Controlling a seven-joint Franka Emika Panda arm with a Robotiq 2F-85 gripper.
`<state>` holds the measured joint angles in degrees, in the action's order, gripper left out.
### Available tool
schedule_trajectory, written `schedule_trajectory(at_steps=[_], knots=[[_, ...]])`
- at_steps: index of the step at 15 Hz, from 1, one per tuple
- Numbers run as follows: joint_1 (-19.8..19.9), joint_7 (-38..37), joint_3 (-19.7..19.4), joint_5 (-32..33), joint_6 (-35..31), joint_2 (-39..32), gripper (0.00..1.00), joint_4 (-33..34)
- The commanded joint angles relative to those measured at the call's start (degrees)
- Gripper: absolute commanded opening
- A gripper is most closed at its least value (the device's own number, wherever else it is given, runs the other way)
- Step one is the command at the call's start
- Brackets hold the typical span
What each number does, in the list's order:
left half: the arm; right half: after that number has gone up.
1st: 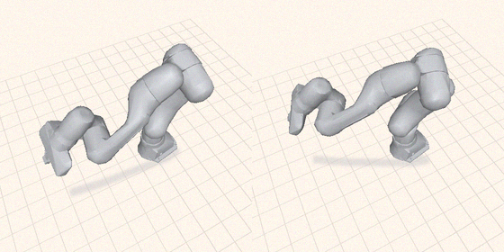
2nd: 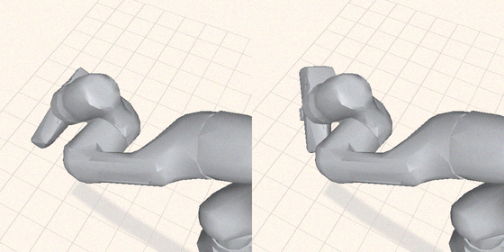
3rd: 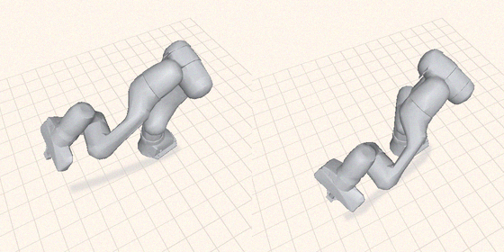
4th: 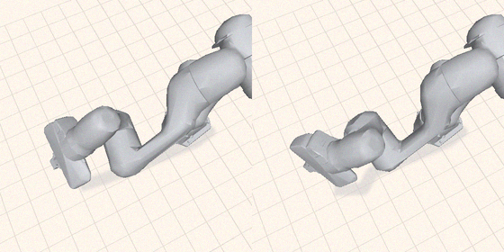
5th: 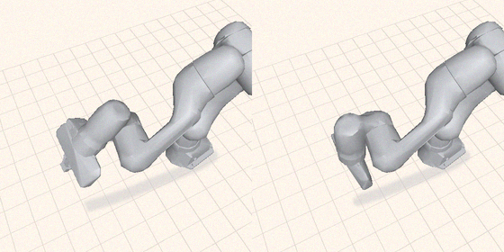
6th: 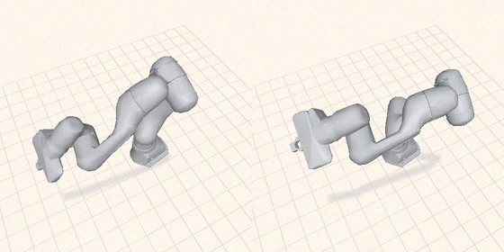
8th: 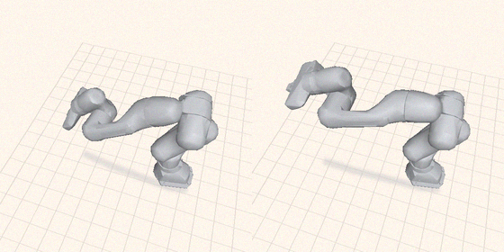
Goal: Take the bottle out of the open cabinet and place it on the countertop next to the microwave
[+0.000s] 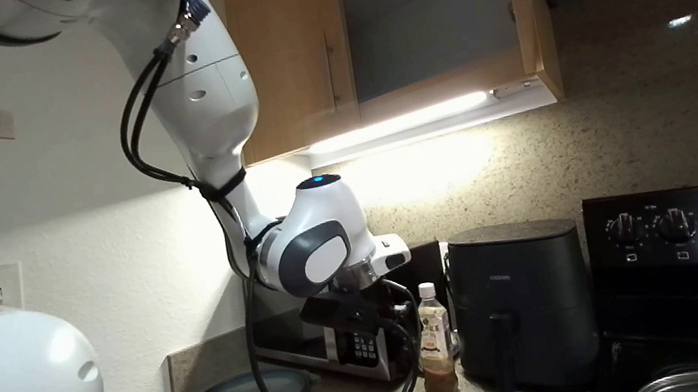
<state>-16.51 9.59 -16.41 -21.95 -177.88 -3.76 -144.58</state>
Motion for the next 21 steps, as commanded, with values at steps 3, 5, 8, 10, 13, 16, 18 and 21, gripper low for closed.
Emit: schedule_trajectory(at_steps=[3, 5, 8, 10, 13, 16, 18, 21], knots=[[0.58, 0.0, 0.52, 0.15, 0.0, 0.51, 1.0, -0.47], [0.46, -0.09, 0.27, 1.24, 0.06, 0.39, 1.0, -1.19], [8.81, -5.26, 6.48, 11.26, -1.75, 1.24, 1.0, -6.91], [4.9, -4.95, 2.23, 13.06, -1.18, 3.03, 1.0, -11.54], [3.91, -8.09, 0.17, 15.82, -3.9, 2.47, 1.0, -16.16], [9.55, -8.48, 5.23, 16.58, -3.4, 0.75, 1.0, -14.83], [9.39, -8.59, 5.04, 16.53, -3.76, 0.73, 1.0, -15.19], [9.38, -8.62, 4.97, 16.54, -3.81, 0.73, 1.0, -15.13]])
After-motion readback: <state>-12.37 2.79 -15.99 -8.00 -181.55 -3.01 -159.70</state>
